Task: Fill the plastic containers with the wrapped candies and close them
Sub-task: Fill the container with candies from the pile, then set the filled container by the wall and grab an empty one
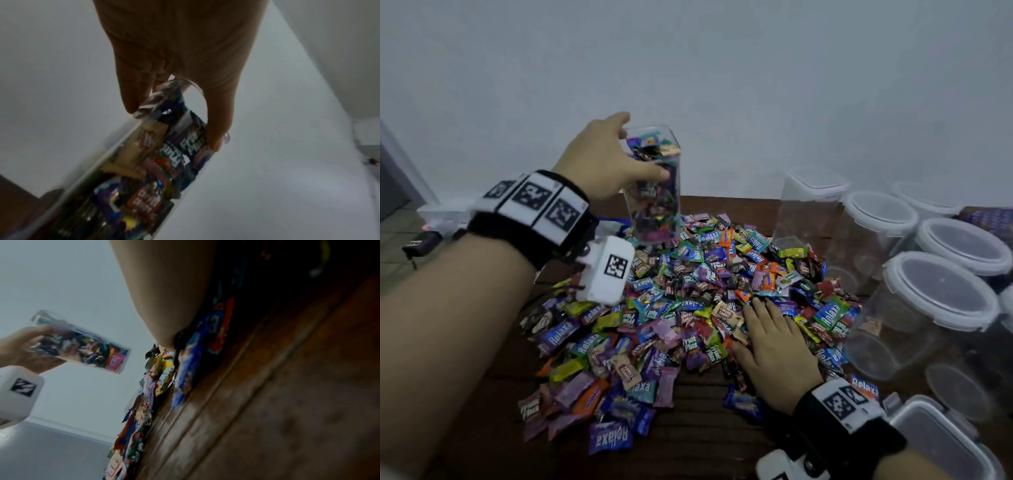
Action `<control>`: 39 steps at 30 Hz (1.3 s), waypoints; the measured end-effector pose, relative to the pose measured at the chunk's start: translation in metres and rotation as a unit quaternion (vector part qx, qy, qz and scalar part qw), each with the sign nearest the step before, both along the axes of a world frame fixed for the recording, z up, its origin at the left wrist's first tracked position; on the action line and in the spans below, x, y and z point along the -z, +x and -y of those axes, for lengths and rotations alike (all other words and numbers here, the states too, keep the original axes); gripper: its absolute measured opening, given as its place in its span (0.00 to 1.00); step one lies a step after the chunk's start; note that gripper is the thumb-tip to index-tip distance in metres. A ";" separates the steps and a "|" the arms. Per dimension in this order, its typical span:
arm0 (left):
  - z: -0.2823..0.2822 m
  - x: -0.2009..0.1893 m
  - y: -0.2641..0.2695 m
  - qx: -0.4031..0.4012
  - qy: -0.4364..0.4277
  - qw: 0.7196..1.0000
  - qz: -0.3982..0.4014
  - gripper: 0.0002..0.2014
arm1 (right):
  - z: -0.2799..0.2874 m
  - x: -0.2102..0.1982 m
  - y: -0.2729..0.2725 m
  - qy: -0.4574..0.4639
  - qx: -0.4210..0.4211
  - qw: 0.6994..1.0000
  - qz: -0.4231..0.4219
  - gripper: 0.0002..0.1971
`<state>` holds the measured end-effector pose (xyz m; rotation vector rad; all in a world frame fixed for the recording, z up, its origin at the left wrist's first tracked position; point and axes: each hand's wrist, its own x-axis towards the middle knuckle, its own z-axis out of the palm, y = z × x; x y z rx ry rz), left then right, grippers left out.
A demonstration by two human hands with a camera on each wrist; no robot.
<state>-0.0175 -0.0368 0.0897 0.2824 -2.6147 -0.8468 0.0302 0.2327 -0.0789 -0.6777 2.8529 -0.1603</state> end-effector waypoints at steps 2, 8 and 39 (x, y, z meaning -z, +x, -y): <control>0.008 0.004 -0.023 -0.023 -0.004 1.000 0.000 0.49 | 0.001 0.001 0.000 -0.005 -0.002 1.000 -0.003 0.45; 0.022 0.026 -0.083 -0.099 0.012 0.995 0.001 0.49 | 0.002 0.001 -0.003 -0.004 -0.003 1.000 0.013 0.53; -0.030 0.061 -0.147 -0.105 -0.062 0.987 -0.101 0.41 | 0.000 0.002 -0.003 -0.038 0.002 0.998 0.056 0.49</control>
